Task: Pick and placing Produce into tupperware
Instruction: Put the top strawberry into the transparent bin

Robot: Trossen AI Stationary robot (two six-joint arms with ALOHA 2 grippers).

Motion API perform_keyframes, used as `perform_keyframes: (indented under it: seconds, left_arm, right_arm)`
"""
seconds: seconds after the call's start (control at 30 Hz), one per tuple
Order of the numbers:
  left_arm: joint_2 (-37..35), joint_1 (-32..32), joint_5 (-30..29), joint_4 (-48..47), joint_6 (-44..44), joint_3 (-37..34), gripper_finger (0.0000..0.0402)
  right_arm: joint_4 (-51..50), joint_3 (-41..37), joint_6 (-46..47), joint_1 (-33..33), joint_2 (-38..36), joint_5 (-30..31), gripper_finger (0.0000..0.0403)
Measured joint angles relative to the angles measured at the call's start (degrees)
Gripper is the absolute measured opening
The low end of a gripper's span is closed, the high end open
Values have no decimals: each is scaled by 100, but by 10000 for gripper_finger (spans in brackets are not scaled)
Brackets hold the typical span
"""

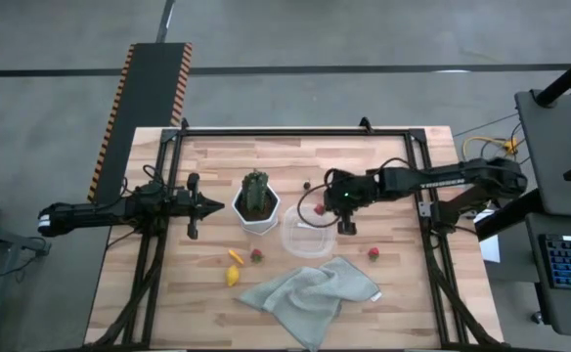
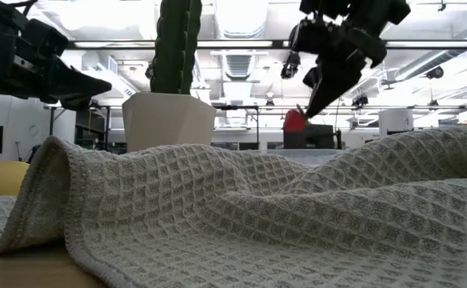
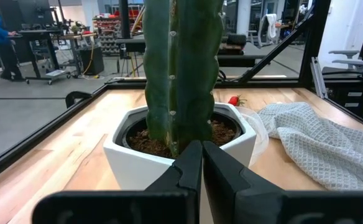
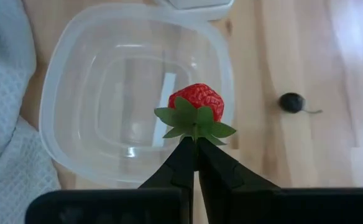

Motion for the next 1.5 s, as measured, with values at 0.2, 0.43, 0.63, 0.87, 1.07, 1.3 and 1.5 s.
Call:
perform_keyframes:
  seconds: [0.2,0.43,0.63,0.87,1.07,1.3,1.5]
  left_arm:
    - [-2,1,0,1,0,0,0]
    - [-2,0,0,-2,0,0,0]
    - [-2,0,0,-4,0,0,0]
    - [-1,2,0,-8,0,0,0]
    - [1,1,1,-3,0,0,0]
    - [1,2,0,-2,0,0,0]
    - [1,0,0,-3,0,0,0]
  right_arm:
    - [19,-2,67,84,413,-16,8]
    - [106,-2,101,82,747,-20,8]
    - [264,-2,93,82,990,-83,8]
    - [291,-2,32,80,1127,-235,8]
    - [281,-2,32,80,1239,-327,8]
    - [290,-2,35,80,1178,-326,9]
    - [274,-2,-7,80,1220,-330,9]
